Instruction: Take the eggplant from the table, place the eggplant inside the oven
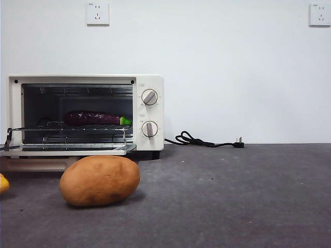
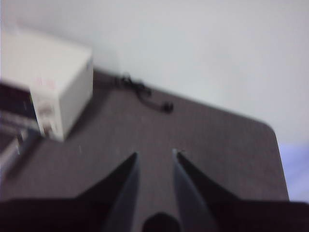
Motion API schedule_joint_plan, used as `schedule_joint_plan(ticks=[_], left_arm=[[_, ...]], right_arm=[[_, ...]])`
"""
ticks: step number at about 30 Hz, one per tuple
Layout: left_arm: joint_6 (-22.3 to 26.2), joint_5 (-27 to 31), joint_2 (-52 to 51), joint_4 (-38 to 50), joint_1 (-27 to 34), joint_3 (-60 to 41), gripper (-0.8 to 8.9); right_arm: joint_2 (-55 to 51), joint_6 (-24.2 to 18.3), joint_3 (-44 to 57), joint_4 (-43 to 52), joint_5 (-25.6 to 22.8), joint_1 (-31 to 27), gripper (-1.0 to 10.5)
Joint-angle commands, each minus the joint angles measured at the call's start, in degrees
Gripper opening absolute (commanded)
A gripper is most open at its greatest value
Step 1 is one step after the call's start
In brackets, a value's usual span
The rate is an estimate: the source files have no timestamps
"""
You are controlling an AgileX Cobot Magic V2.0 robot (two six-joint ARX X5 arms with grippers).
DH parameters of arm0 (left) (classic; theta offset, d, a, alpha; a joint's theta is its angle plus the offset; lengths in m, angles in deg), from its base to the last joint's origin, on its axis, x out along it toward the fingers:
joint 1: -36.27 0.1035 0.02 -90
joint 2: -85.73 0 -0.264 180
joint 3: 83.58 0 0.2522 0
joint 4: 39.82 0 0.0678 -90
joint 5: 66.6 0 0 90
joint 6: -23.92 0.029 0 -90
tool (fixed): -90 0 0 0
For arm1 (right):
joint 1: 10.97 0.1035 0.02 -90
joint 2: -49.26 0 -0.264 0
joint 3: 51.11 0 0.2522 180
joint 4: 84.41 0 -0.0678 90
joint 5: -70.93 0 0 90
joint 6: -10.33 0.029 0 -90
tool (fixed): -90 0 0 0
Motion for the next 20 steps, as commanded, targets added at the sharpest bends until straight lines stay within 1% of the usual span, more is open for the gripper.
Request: schedule_joint_plan(ticks=[1, 4, 5, 6, 7, 11, 13, 20], left_arm=[[0.44, -1.33, 1.55, 0.66, 1.25, -0.46, -0.06], [0.42, -5.16, 3.72, 0.85, 3.58, -0.46, -0.06], [0.35, -6.03, 4.55, 1.22, 4.68, -0.46, -0.06], [0.04, -6.6, 5.33, 1.75, 5.88, -0.46, -0.06], [-0.04, -7.43, 6.03, 2.21, 7.02, -0.46, -0.06], [-1.29, -13.05, 8.79, 3.58, 12.41, -0.46, -0.06], [-1.57, -15.32, 10.19, 3.67, 15.06, -0.46, -0.06], [-2.86, -24.41, 17.03, 3.98, 22.69, -0.48, -0.06]], right_arm=[[-2.19, -0.09, 6.54, -1.46, 0.15, 0.2, 0.2], [-4.17, -0.04, 10.67, -1.46, 0.2, 0.2, 0.2], [-4.79, -0.04, 11.72, -1.46, 0.2, 0.2, -0.1], [-5.42, -0.04, 12.63, -1.46, 0.57, 0.2, -0.1], [-5.88, -0.02, 13.33, -1.46, 1.31, 0.2, -0.1], [-8.68, 0.11, 15.96, -1.46, 6.99, 0.2, -0.1], [-10.27, 0.11, 17.22, -1.46, 8.79, 0.2, -0.1], [-16.04, -0.2, 21.4, -1.46, 9.18, 0.2, -0.1]])
